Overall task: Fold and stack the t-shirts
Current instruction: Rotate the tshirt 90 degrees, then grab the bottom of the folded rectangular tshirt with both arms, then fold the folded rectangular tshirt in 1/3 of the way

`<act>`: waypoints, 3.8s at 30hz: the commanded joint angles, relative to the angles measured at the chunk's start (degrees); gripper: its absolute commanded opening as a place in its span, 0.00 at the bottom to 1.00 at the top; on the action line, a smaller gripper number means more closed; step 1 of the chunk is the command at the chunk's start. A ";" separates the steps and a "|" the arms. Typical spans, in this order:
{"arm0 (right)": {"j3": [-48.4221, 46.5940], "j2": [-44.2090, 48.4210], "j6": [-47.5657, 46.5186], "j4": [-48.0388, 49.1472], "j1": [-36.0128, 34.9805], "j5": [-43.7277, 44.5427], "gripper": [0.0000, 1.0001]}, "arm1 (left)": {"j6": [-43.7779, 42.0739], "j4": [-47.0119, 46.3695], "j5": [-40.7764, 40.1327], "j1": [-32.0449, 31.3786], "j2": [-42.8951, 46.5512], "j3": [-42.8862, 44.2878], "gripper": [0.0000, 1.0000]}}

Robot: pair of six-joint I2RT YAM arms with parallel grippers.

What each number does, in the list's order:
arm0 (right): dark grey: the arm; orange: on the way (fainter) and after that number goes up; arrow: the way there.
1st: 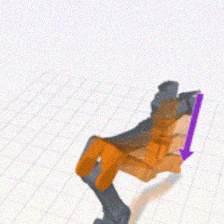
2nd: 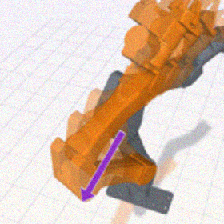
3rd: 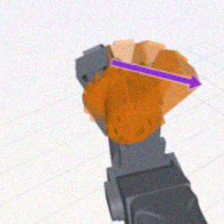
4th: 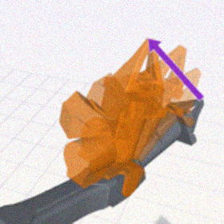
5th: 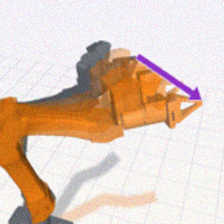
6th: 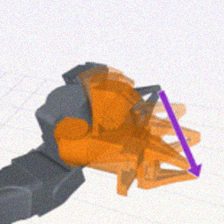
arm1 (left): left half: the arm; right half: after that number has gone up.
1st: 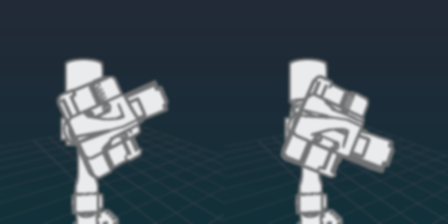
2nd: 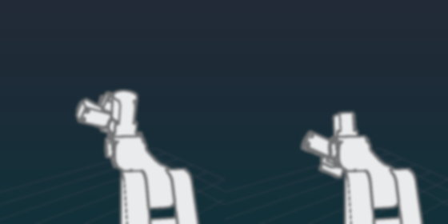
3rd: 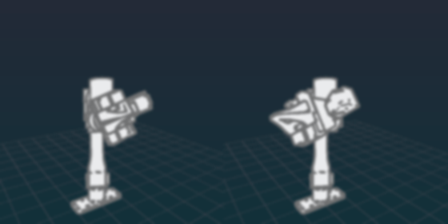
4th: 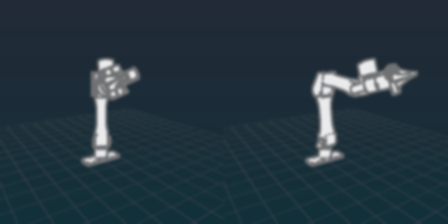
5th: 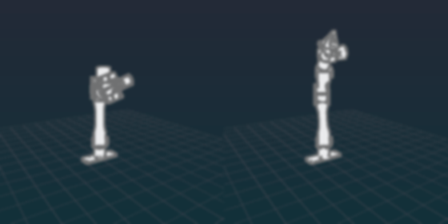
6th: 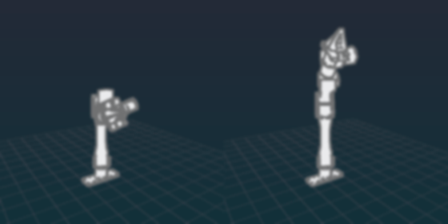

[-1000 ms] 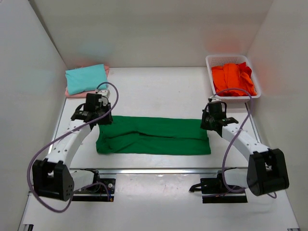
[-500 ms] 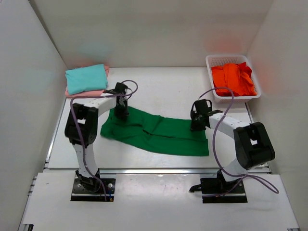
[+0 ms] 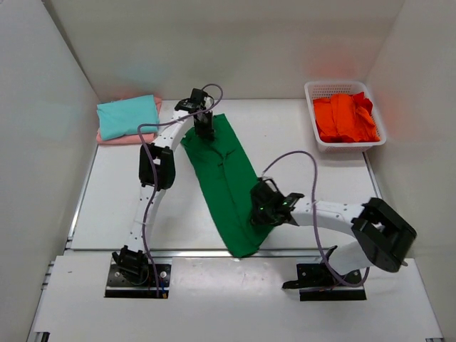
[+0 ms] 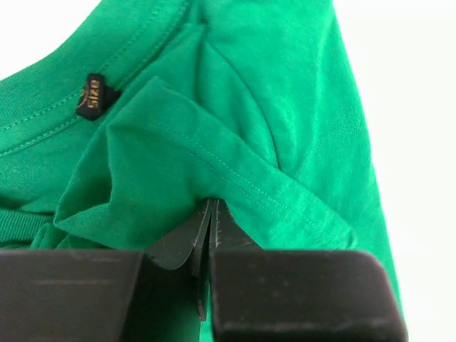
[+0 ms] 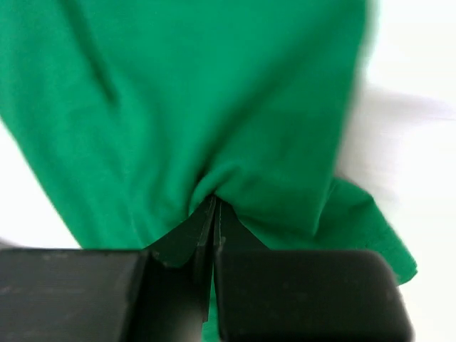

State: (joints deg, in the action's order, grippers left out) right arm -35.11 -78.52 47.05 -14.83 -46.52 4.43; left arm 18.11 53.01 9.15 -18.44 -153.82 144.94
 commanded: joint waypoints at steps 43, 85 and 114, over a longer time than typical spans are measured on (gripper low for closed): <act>-8.85 3.52 -14.98 -9.34 -8.94 12.38 0.00 | 8.71 -34.31 20.51 6.94 64.40 -76.66 0.24; -0.12 -2.43 0.41 9.47 -9.72 -5.92 0.34 | 20.83 -32.17 6.05 -13.64 104.60 -130.70 0.98; -8.19 2.94 -4.76 -5.90 -4.90 -21.12 0.00 | 12.04 -13.57 8.87 -13.12 88.17 -108.59 0.00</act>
State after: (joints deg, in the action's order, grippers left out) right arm -37.17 -75.13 45.06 -15.66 -53.36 -11.64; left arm 33.45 35.20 16.86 -33.15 -63.94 29.10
